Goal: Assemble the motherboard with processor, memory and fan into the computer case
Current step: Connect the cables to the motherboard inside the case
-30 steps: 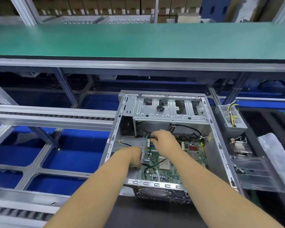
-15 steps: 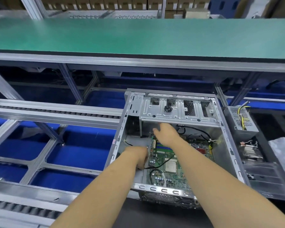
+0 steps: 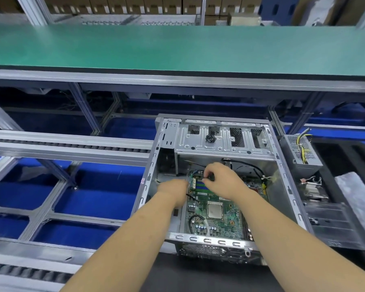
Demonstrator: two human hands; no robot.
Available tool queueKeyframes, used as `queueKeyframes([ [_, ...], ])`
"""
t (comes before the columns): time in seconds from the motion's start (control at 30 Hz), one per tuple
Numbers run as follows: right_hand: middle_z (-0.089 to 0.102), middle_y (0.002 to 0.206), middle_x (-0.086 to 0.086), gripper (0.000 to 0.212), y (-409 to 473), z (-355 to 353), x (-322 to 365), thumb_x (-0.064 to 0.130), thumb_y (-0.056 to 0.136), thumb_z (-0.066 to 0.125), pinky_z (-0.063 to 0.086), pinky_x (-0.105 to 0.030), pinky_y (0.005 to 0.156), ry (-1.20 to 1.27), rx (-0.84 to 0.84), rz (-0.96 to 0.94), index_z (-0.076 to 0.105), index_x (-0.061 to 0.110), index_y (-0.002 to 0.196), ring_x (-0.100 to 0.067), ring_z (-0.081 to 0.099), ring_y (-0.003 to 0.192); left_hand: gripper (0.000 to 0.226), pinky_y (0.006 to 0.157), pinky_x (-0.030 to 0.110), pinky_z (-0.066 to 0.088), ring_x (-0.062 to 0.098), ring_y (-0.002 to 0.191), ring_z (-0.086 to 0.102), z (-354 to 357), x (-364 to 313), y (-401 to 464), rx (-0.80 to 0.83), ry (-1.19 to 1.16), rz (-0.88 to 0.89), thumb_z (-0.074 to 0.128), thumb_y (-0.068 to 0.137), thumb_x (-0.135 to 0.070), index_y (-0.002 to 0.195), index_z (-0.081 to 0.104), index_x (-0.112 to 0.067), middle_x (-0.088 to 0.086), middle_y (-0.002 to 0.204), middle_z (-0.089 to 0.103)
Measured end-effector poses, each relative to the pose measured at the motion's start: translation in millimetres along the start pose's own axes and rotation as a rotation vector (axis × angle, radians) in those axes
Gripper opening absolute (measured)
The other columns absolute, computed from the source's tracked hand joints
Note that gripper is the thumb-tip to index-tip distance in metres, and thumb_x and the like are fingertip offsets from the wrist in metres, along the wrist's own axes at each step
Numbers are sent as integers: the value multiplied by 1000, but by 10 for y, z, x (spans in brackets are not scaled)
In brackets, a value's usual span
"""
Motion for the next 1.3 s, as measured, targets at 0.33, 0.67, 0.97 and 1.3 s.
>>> queueKeyframes([
  [0.33,68,97,-3,32,-234,-51,-34,40,104,53,52,-42,88,-77,156,-13,74,16,106,-23,62,92,36,63,31,49,23,64,59,-163,17,-68,-65,-1769,-330,32,88,9,104,63,4,15,77,68],
  [0.67,43,96,-2,14,-203,-166,196,21,99,61,41,-33,74,-144,-63,22,69,11,93,-27,55,84,21,56,29,52,17,58,64,-353,-49,-214,41,-1961,-2,52,99,-26,86,62,-12,4,68,67],
  [0.97,69,101,-6,13,-143,-39,385,8,95,56,56,-37,85,192,55,-60,65,10,104,-22,64,94,19,67,19,48,10,72,61,-827,-421,-407,-74,-1370,503,58,96,-30,93,77,-27,1,74,68],
  [1.3,63,61,-9,28,-479,-1045,-436,30,108,46,51,-33,49,1242,-290,352,67,13,117,-22,60,53,35,57,26,35,18,62,55,-1053,-611,-177,-523,-245,426,53,99,-41,73,61,-20,-3,58,57],
])
Point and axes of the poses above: each hand's wrist, its own y-axis towards the middle knuckle, its own z-axis out of the palm, x = y × z, the point moved 6 cm from there along y, towards the middle knuckle
